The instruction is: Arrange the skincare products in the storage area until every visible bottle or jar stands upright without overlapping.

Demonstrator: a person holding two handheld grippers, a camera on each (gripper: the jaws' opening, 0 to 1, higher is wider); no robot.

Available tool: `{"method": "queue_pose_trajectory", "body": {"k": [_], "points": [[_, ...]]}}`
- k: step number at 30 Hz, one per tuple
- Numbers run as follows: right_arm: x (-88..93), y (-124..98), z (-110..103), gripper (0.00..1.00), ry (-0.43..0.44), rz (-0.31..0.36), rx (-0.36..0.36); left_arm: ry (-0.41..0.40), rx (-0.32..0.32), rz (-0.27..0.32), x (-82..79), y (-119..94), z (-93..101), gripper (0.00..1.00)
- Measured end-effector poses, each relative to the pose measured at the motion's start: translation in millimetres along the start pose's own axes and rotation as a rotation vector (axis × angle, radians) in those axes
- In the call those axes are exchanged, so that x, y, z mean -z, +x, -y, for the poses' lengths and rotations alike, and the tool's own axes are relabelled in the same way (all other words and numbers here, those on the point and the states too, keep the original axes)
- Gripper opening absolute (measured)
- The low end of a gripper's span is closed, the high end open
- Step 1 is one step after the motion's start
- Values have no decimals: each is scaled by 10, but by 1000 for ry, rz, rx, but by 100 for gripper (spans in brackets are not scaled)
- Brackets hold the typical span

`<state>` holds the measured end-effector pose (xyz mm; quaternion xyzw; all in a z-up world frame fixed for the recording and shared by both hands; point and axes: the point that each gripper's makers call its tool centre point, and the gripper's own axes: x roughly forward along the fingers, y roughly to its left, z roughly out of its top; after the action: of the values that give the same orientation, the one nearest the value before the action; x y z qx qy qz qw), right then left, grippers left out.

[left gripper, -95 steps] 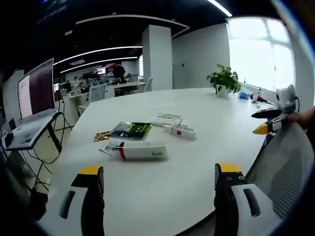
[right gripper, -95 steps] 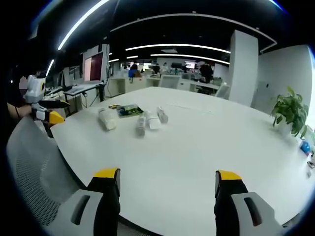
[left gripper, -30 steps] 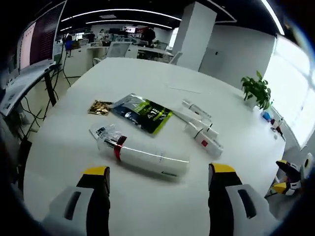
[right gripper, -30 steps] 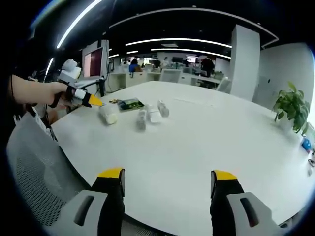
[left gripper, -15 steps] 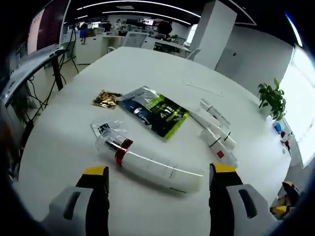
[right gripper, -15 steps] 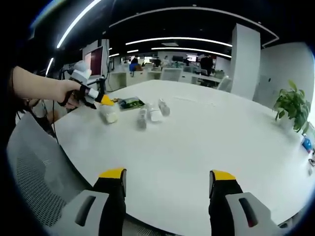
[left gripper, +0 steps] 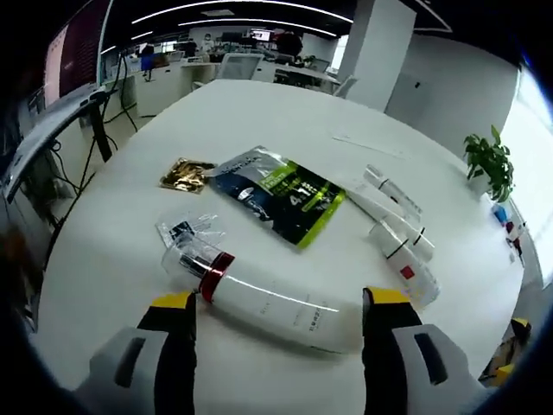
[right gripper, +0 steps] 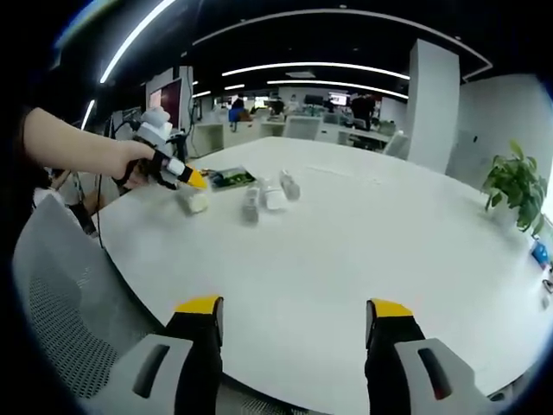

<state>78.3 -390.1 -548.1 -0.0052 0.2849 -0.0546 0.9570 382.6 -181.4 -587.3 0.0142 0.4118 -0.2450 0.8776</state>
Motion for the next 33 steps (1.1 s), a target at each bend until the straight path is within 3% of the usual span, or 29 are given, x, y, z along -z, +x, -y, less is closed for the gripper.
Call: {"method": "queue_pose_trajectory", "body": {"k": [9,15,22,26,33], "points": [[1,-1,7,71,2,-1,4,0,-3,-25,24,28,34,66],[4,1,7,71,1,-2,4,41,3,-48,68,26,33,58],[1,-2,-3,70,0,-4,0,143,14,-119,256,7,10,40],[2,-1,-5,70,-1,-4,-1,147,17,-115,284,-10,-7,32],[10,1,-13,69,-5,-9,-6,180,38,-104,302,17,-27,31]]}}
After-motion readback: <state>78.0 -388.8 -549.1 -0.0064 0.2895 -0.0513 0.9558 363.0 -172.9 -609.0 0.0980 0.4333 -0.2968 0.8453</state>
